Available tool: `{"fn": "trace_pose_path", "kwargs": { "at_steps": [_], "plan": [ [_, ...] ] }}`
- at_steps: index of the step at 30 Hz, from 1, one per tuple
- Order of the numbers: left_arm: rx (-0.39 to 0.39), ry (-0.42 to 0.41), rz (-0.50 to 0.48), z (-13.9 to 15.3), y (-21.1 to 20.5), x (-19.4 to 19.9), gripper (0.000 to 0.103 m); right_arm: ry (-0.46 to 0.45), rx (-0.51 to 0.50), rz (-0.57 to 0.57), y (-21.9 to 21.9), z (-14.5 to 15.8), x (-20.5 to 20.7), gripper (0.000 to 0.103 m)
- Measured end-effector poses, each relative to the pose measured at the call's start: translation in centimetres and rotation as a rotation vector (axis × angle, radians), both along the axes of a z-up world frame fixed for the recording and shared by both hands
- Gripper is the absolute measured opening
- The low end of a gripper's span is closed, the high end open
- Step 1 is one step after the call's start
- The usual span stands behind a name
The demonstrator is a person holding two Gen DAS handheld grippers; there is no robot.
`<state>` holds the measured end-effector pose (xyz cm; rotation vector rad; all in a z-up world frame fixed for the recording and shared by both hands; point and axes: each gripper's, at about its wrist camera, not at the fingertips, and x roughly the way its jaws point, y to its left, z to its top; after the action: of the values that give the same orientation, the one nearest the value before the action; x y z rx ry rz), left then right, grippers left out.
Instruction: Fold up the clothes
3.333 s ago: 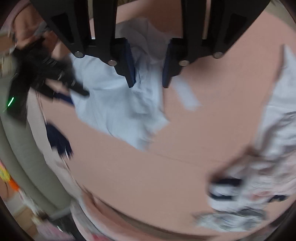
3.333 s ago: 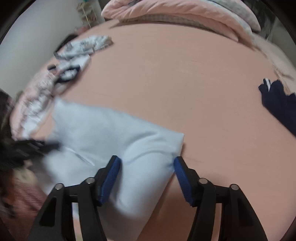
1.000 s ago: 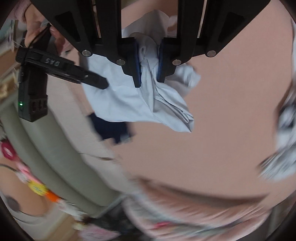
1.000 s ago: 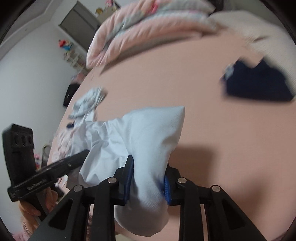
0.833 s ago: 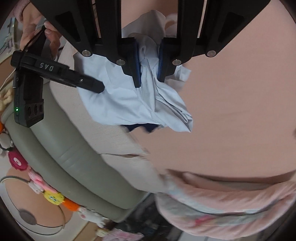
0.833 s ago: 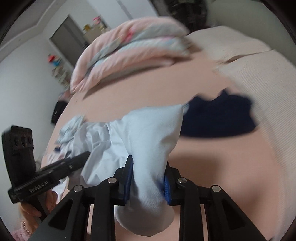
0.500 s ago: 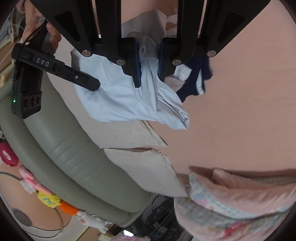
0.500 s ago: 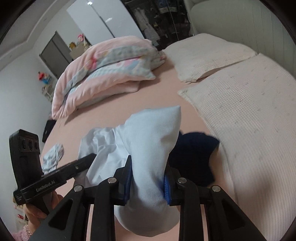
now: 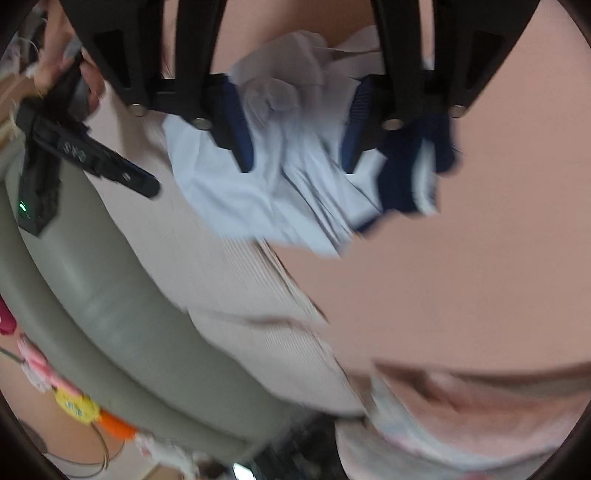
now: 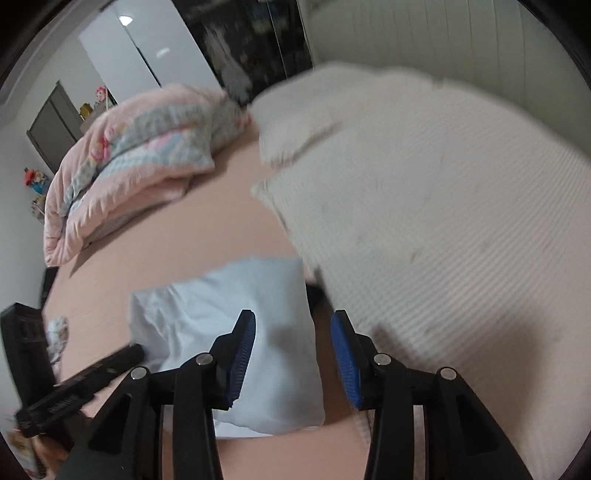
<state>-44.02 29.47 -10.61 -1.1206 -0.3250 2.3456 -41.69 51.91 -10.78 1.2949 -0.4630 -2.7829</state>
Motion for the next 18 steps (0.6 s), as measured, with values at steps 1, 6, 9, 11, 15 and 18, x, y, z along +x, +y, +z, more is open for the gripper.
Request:
{"fn": "trace_pose_path", "kwargs": {
  "at_steps": [1,6,9,11,15,18],
  "plan": [
    [-0.015,0.036,-0.005,0.6,0.1,0.2,0.050,0.000,0.019,0.034,-1.0,0.1,-0.4,0.042],
    [-0.203,0.019,-0.074,-1.2,3.2,-1.3,0.054,-0.116,0.170,0.028,-3.6,-2.6,-3.0,0.045],
    [-0.258,-0.095,-0.029,-4.7,1.5,-2.2,0.056,-0.154,0.154,0.004,-2.6,-4.3,-3.3,0.058],
    [-0.168,-0.168,-0.005,-6.2,-1.6,-2.1,0.056,-0.161,0.059,-0.003,-0.9,-5.3,-2.8,0.067],
    [-0.028,-0.125,0.099,-4.5,-5.3,-1.4,0.055,-0.156,0.115,-0.013,-0.9,-5.2,-2.3,0.067],
    [-0.043,-0.084,0.087,-2.5,-5.7,-1.4,0.075,-0.145,0.084,-0.013,-1.6,-3.8,-1.6,0.070]
  ]
}}
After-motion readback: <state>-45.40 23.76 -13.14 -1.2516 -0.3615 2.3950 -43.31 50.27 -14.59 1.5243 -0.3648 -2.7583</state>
